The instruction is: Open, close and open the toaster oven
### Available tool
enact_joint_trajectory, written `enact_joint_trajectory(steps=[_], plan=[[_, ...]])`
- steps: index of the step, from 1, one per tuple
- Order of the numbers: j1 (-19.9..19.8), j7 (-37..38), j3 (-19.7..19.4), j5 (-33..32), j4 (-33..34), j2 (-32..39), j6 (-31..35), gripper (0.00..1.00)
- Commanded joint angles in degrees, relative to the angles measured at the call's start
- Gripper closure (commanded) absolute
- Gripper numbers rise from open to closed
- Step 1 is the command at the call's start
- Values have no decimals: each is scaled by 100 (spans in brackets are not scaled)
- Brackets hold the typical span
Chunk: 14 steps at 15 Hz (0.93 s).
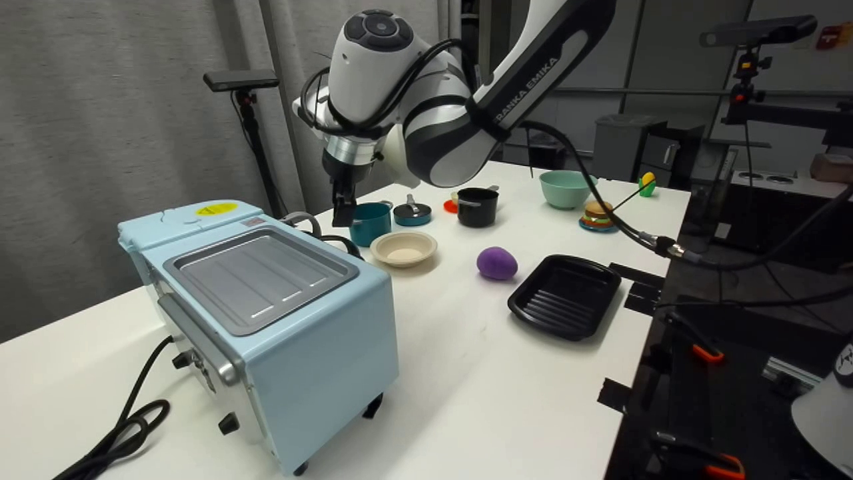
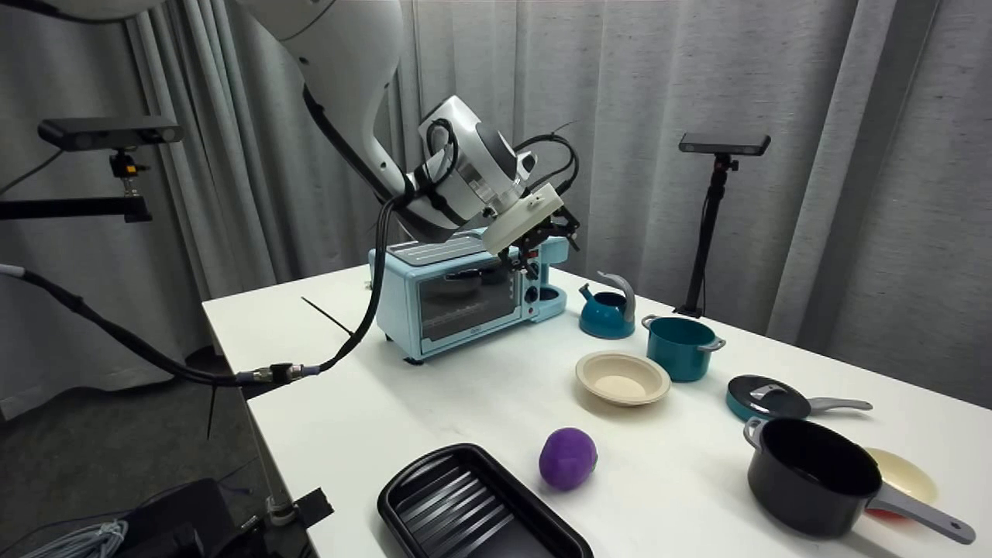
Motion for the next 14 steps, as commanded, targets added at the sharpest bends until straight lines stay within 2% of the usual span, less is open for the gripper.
enact_joint_trajectory(steps=[1,6,7,14], plan=[[-158,-565,213,-86,-355,-433,-430,0],[-473,-1604,683,257,-627,-679,-628,0],[-514,-1834,807,401,-767,-968,-771,0],[-624,-2534,1099,1103,-814,-1449,-1050,0]])
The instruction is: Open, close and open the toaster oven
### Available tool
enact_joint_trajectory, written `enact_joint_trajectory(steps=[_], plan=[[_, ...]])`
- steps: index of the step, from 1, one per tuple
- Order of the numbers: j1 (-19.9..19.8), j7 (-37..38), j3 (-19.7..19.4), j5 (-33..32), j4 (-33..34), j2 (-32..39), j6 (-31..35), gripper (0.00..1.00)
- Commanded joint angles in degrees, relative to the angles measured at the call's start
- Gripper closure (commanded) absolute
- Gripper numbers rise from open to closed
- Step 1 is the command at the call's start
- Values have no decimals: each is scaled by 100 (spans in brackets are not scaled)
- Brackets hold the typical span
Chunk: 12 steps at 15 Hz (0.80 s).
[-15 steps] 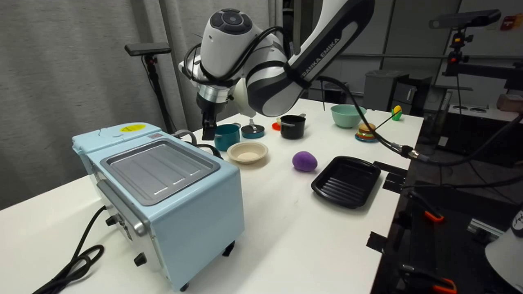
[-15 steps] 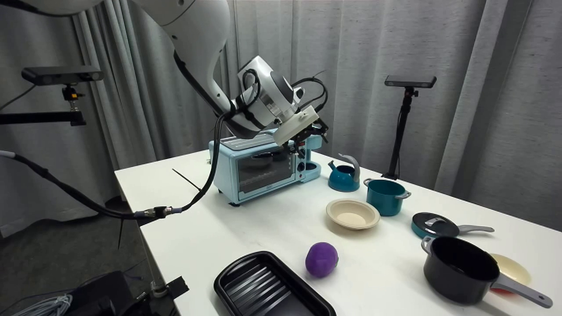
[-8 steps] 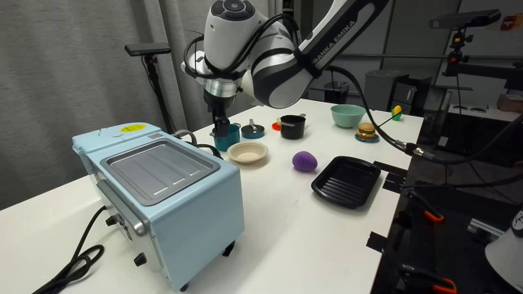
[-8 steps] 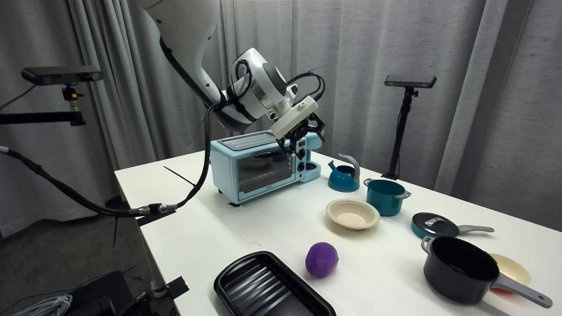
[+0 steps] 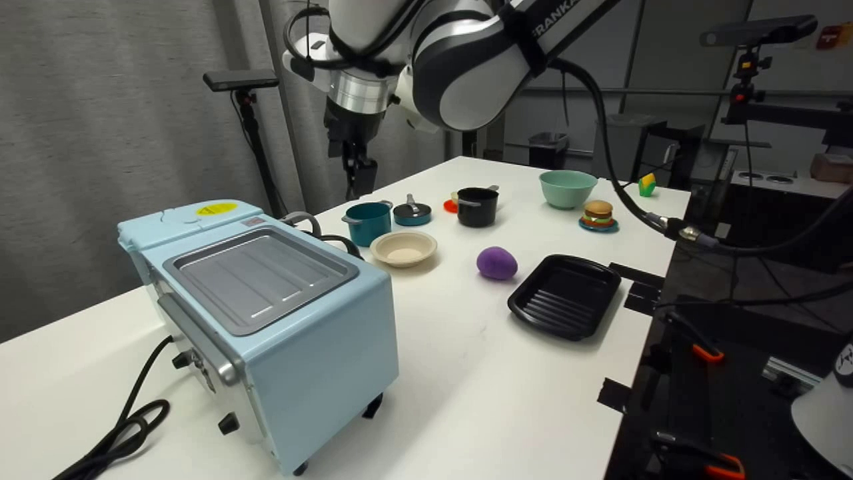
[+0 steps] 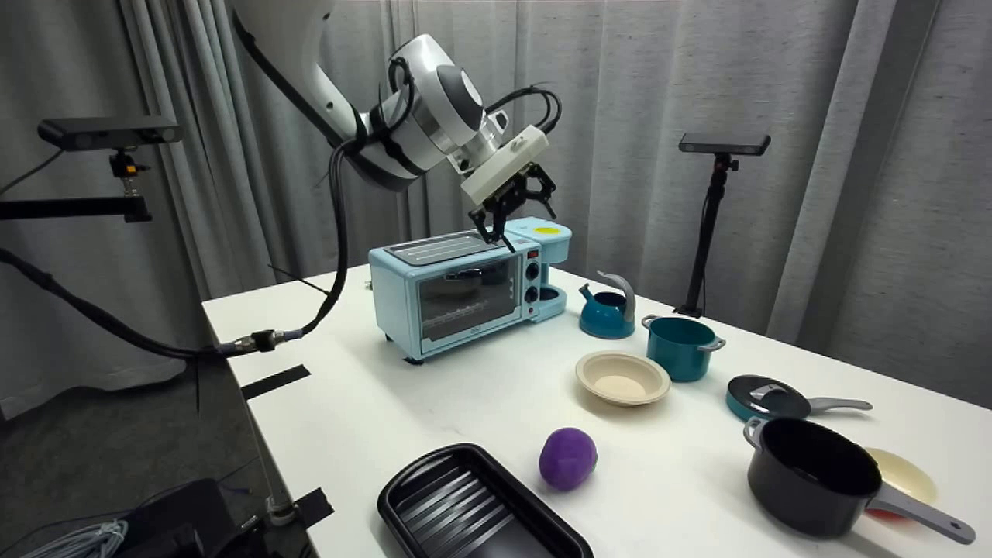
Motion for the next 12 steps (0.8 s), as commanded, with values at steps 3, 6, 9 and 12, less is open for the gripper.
enact_joint_trajectory(steps=[3,6,9,12], plan=[[-66,-156,126,280,-7,-135,-133,0],[-70,-162,132,313,-29,-139,-139,0],[3,51,135,280,-11,-67,-210,0],[82,405,180,365,42,116,-325,0]])
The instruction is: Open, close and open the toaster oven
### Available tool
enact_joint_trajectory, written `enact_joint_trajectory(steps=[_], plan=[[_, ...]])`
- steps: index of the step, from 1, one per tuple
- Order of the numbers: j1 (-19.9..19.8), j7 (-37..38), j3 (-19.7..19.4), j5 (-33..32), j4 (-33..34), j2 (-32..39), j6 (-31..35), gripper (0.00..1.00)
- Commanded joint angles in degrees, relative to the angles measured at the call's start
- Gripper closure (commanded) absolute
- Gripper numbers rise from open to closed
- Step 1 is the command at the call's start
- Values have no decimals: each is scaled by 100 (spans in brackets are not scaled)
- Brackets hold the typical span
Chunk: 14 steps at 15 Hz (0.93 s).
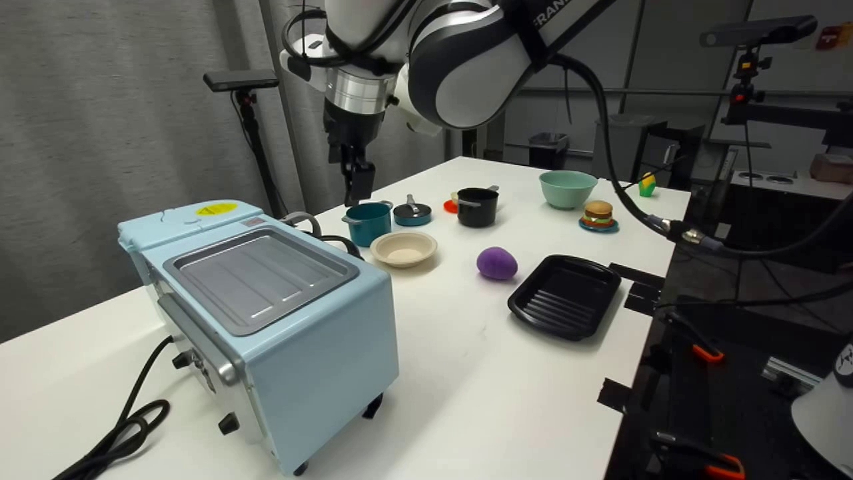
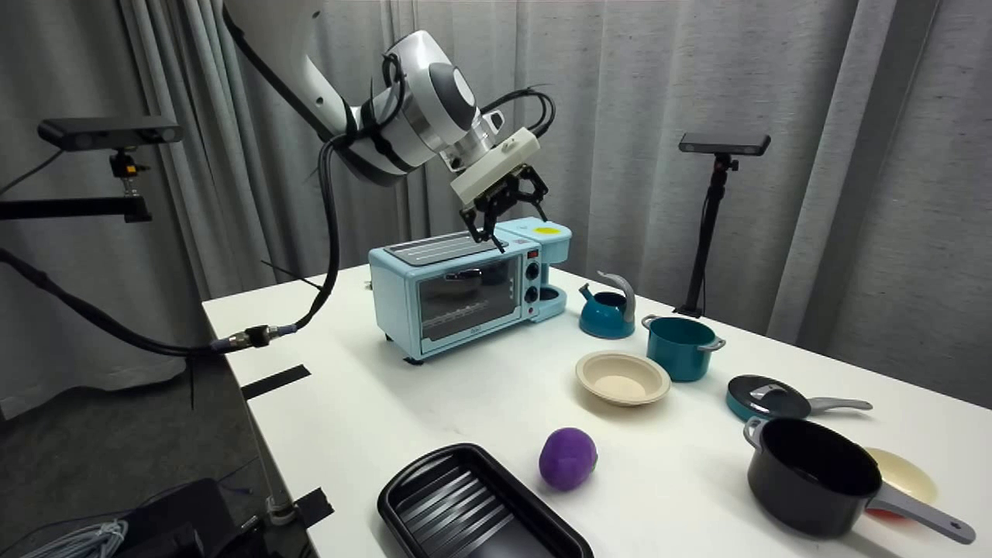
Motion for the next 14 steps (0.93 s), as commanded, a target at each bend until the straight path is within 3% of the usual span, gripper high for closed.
enact_joint_trajectory(steps=[1,8,14], plan=[[103,463,67,70,116,209,-201,0],[197,1236,49,118,340,422,-223,0],[181,1203,166,619,437,435,-390,0]])
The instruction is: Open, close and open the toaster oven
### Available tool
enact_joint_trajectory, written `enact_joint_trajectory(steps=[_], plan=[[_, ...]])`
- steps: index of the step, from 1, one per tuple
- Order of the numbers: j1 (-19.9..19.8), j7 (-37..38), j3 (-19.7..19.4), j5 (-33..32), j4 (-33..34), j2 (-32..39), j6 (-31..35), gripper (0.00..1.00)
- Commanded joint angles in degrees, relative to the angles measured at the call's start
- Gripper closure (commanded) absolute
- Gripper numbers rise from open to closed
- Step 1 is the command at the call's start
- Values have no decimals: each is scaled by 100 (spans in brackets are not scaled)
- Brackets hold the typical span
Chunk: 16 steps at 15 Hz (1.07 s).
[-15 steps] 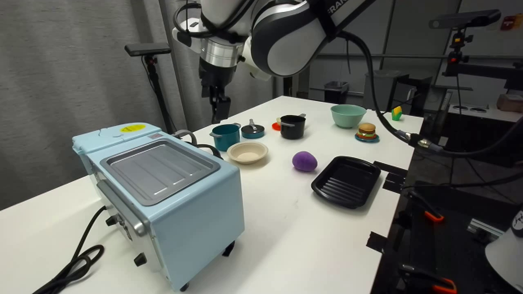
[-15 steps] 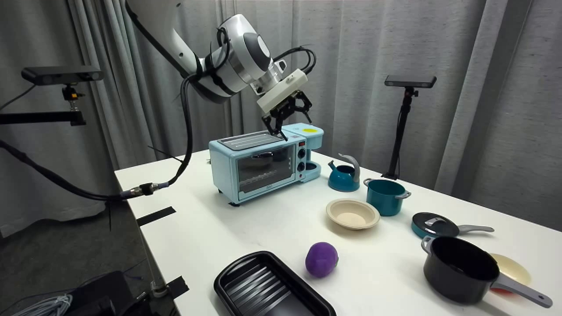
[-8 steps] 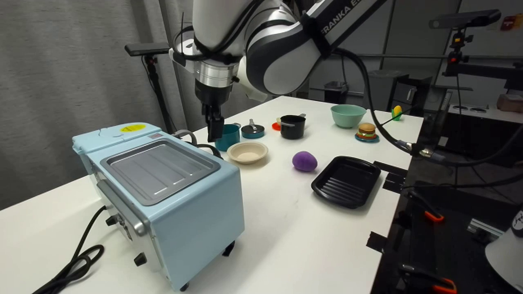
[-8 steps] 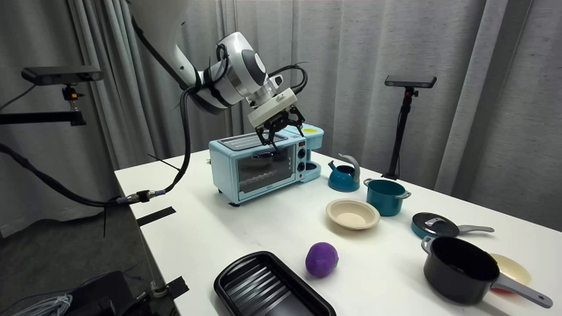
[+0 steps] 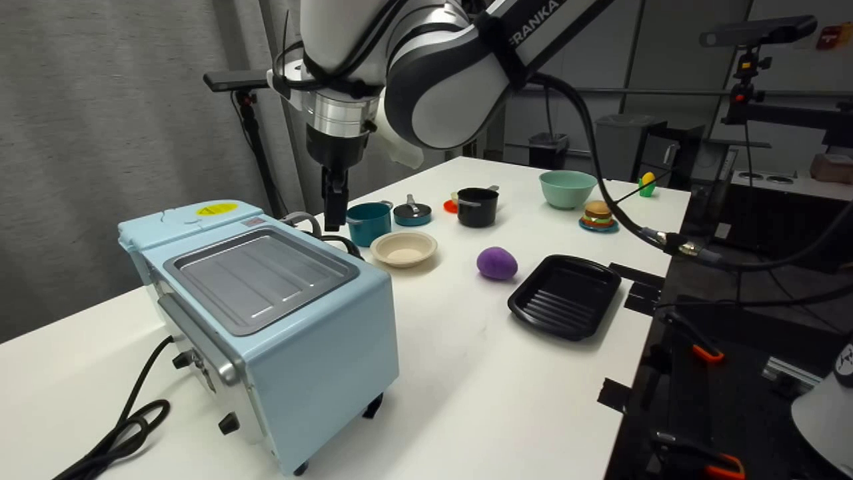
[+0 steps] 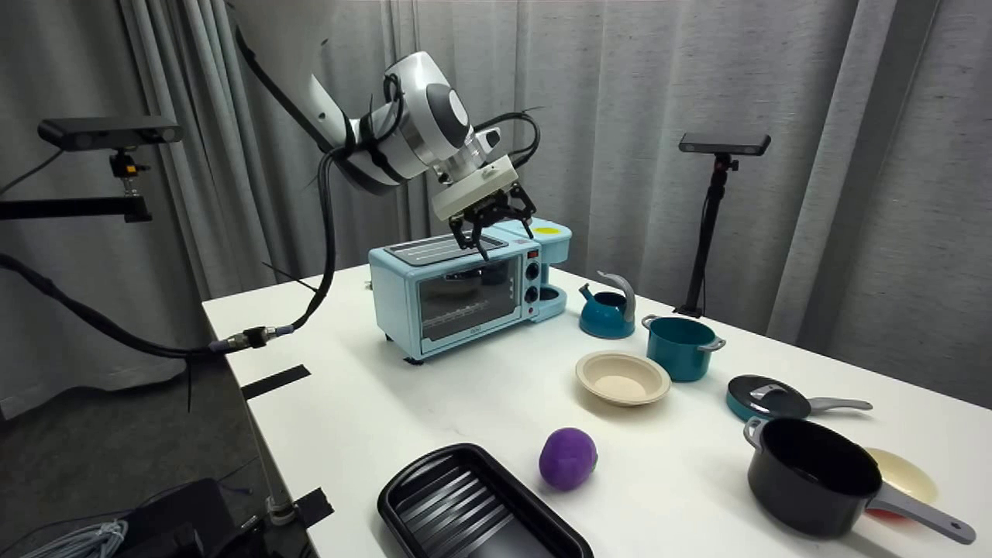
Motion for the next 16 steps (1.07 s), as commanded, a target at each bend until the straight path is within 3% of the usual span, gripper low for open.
enact_joint_trajectory(steps=[1,10,16], plan=[[37,-71,41,378,153,29,-271,0],[9,-293,160,1206,236,-34,-813,0],[154,65,60,1083,482,337,-750,0]])
